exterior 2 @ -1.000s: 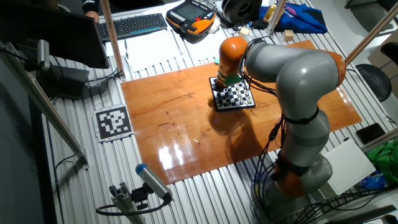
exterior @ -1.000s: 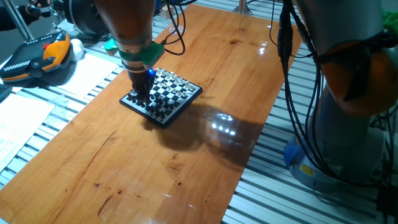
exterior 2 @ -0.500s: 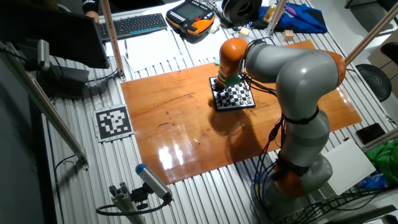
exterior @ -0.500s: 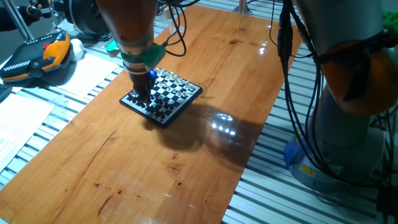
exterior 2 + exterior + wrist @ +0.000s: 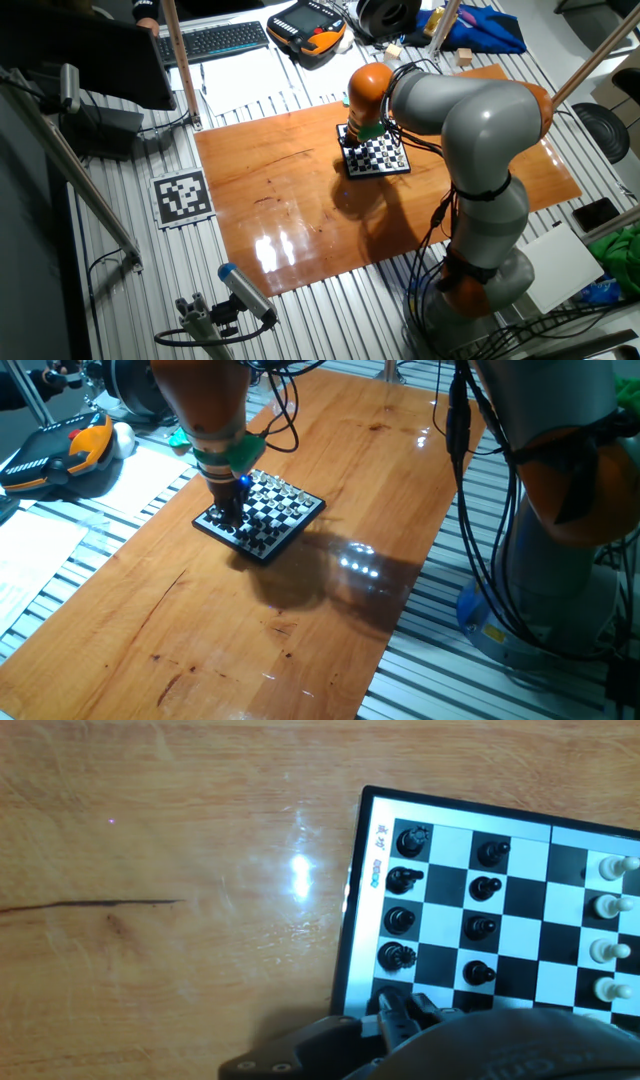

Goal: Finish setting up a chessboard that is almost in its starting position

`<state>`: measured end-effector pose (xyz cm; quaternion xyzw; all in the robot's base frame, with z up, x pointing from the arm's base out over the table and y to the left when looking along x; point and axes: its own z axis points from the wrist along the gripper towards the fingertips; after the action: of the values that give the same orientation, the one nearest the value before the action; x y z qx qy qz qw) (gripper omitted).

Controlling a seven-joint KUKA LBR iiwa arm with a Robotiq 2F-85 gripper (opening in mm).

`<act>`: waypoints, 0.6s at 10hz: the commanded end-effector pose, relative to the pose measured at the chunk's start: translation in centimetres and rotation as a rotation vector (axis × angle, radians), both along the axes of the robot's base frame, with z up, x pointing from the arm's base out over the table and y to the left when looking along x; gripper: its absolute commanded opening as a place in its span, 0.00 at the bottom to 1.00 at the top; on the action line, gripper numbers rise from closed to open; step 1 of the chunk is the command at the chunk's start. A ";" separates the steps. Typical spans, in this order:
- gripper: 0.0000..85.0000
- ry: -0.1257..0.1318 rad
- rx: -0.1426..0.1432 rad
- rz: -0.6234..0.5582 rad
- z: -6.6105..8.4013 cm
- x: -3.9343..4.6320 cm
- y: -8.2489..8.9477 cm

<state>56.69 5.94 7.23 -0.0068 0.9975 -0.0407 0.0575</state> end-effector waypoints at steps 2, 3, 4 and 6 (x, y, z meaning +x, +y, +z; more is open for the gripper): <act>0.20 0.004 -0.001 -0.001 0.4 0.13 0.1; 0.20 0.012 0.000 0.001 0.9 0.20 0.2; 0.20 0.026 0.004 0.000 1.8 0.29 0.4; 0.20 0.032 0.005 0.024 4.9 0.15 1.2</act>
<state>56.81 7.25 11.21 -0.0198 0.9982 -0.0383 0.0418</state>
